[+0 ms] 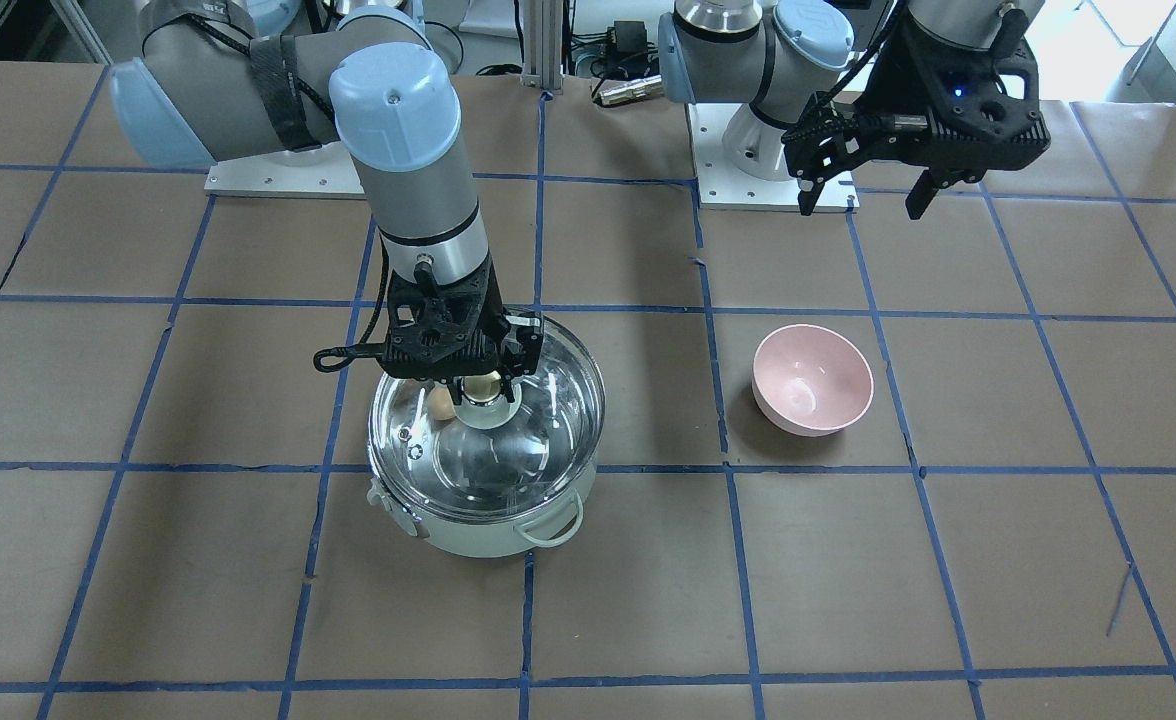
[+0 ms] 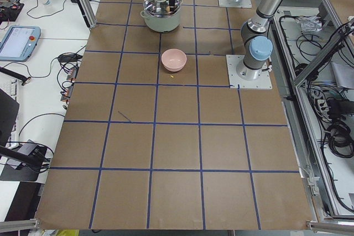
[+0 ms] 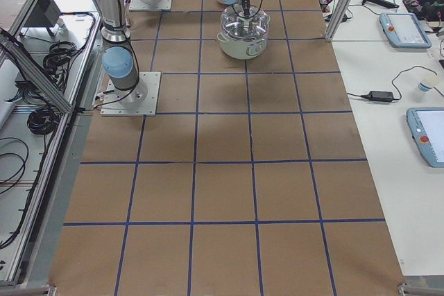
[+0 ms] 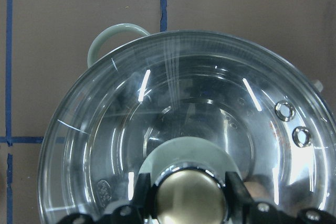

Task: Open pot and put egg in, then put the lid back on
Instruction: 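Lower the glass lid onto the pot with the right gripper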

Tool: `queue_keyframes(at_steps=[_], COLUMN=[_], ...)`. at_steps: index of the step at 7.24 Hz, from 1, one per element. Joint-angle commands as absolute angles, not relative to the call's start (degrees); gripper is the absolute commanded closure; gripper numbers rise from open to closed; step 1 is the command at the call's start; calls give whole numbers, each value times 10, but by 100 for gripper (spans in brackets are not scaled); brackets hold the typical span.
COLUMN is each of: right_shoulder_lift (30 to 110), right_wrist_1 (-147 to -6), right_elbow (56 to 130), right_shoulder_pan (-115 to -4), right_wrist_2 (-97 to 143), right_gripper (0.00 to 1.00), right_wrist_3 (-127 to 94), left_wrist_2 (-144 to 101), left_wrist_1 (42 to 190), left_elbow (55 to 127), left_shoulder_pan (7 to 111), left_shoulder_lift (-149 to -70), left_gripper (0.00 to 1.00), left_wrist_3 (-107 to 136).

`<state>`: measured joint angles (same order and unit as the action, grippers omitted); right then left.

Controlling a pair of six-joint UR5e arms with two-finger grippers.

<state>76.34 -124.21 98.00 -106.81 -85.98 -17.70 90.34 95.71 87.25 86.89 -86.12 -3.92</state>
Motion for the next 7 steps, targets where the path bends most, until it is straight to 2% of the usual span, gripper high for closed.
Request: queue_keyframes(at_steps=[1,2,3,4,5,7], right_shoulder_lift=[766,766,766,766,766,767], right_wrist_1=[-1255,-1255,-1255,-1255,-1257,-1257], right_elbow=[988,988,989,989,988,987], right_shoulder_pan=[-1066,-1066,-1065,-1065,-1065,-1065], right_wrist_2=[-861,-863,-866,-866,-867,-869], right_gripper=[63,63,58,49,33,12], right_wrist_3=[-162,-162,-162,-163,-163,-165], left_wrist_2=[903,903,903,903,903,903], left_wrist_1=[957,956,955,955,955,954], left_elbow=[873,872,873,872,873,873], left_shoulder_pan=[868,868,868,868,868,867], left_shoulder_lift=[-861,-861,-860,-861,-861,-861], left_gripper=[0,0,0,0,0,0], left_wrist_3=[-38,-38,-38,-40,-40,-40])
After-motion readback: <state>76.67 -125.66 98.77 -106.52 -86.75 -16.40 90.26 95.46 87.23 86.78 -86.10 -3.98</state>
